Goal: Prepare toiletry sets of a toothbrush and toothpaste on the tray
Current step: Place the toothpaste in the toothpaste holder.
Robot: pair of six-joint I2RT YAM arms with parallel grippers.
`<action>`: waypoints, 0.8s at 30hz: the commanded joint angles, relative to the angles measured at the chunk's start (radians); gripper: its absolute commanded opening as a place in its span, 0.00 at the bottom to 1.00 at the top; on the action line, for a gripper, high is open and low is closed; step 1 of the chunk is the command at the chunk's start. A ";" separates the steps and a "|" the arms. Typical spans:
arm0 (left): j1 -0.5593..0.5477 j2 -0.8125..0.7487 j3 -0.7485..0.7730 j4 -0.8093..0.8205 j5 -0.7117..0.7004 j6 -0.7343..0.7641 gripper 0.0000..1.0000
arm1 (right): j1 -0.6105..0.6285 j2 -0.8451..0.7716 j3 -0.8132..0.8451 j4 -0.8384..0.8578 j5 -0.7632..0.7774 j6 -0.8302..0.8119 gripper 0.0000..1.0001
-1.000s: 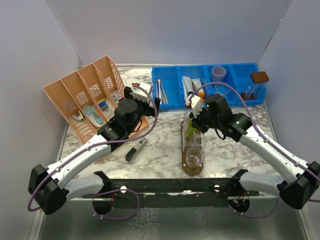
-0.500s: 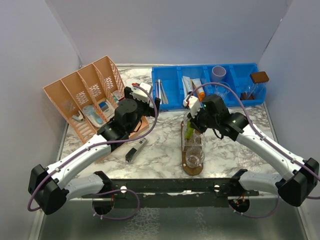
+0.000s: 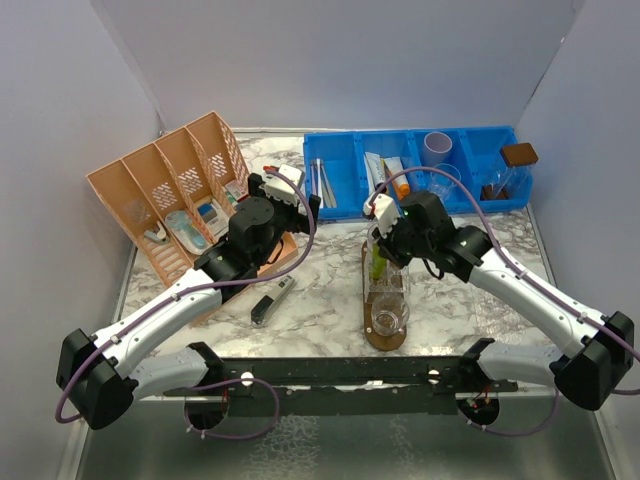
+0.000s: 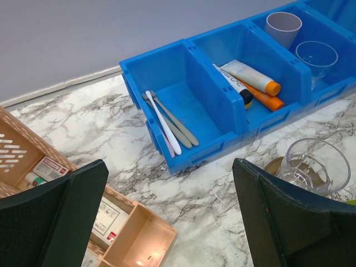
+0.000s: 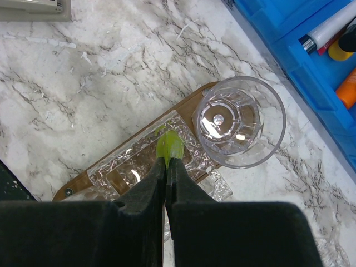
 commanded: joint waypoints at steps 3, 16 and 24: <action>0.005 -0.010 0.038 0.007 0.020 -0.015 0.99 | 0.015 0.007 -0.005 0.053 0.044 -0.010 0.02; 0.006 -0.011 0.036 0.007 0.023 -0.017 0.99 | 0.021 0.001 0.001 0.043 0.047 -0.009 0.15; 0.006 -0.008 0.036 0.008 0.029 -0.021 0.99 | 0.021 -0.031 0.063 -0.007 0.029 0.016 0.30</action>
